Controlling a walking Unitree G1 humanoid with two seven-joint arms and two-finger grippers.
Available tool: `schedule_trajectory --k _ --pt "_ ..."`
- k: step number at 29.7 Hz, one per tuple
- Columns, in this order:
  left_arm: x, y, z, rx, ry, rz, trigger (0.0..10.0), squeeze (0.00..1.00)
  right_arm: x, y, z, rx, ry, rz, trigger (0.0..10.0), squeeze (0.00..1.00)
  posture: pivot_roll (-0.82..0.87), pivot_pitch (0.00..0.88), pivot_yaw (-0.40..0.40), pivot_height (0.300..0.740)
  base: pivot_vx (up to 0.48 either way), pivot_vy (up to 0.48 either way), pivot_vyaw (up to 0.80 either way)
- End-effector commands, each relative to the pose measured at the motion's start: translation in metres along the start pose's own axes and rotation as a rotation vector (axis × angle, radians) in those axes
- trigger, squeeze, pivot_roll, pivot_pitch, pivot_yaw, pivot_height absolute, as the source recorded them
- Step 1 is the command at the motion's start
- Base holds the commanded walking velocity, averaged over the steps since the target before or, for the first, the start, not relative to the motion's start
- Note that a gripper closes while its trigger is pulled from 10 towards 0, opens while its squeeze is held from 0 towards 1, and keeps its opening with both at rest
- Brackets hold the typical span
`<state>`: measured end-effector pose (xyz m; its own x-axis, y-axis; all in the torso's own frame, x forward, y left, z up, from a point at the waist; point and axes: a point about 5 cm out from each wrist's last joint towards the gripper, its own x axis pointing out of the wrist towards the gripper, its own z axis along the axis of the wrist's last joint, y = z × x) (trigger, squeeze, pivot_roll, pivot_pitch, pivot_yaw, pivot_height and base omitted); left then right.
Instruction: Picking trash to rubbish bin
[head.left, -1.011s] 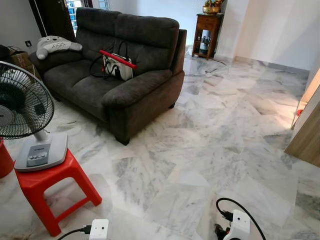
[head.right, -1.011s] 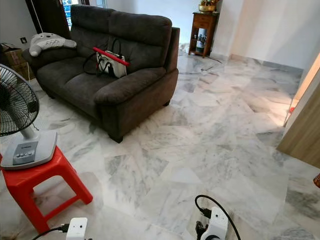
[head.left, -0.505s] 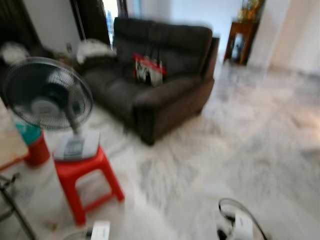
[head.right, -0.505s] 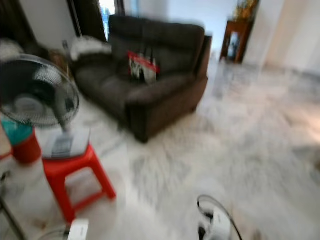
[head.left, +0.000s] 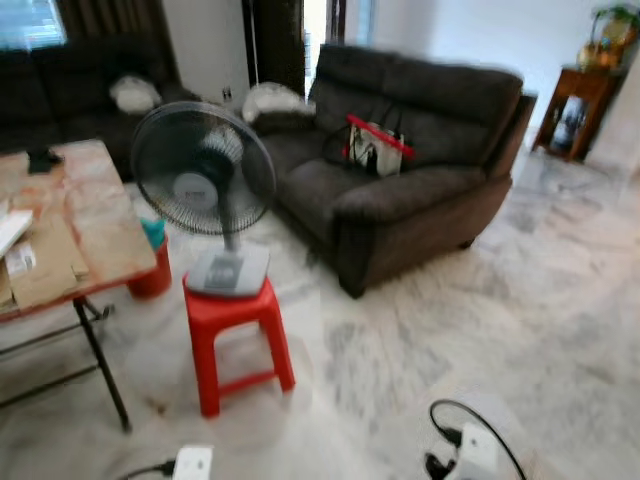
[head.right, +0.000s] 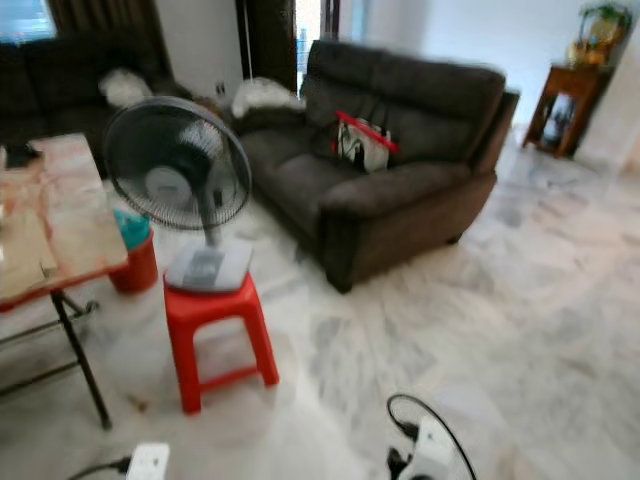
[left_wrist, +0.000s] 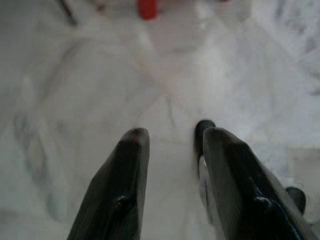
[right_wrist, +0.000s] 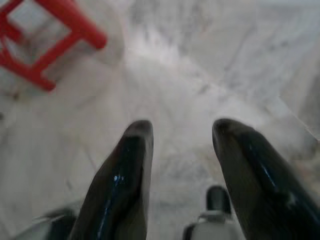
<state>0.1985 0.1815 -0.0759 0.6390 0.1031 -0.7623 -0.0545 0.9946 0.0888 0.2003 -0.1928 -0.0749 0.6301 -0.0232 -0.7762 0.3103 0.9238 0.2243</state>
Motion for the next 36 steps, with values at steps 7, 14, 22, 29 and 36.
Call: schedule_trajectory --k 7,14,22,29,36 --pt "-0.0013 0.0032 -0.0084 0.017 0.038 0.001 10.0 0.00 0.0005 0.0042 -0.0008 0.013 -0.001 0.012 10.0 0.00 -0.05 0.000 0.007 0.740 0.000 0.000 0.54" --pt "-0.0014 0.0030 -0.0089 0.017 0.038 0.001 10.0 0.00 0.0005 0.0042 -0.0010 0.014 -0.001 0.014 10.0 0.00 -0.05 0.000 0.006 0.740 0.000 0.000 0.53" --pt "-0.0018 0.0021 -0.0107 0.013 0.044 0.000 10.0 0.00 0.0005 0.0040 -0.0006 0.012 -0.001 0.015 10.0 0.00 -0.05 0.000 0.003 0.740 0.000 0.000 0.53" --pt "-0.0019 0.0016 -0.0109 0.017 0.043 0.000 10.0 0.00 0.0005 0.0041 -0.0001 0.013 -0.003 0.016 10.0 0.00 -0.05 0.000 0.002 0.740 0.000 0.115 0.53" --pt "-0.0018 0.0015 -0.0104 0.022 0.042 0.000 10.0 0.00 0.0007 0.0041 0.0011 0.014 -0.006 0.016 10.0 0.00 -0.05 0.000 0.001 0.740 0.000 0.000 0.38"
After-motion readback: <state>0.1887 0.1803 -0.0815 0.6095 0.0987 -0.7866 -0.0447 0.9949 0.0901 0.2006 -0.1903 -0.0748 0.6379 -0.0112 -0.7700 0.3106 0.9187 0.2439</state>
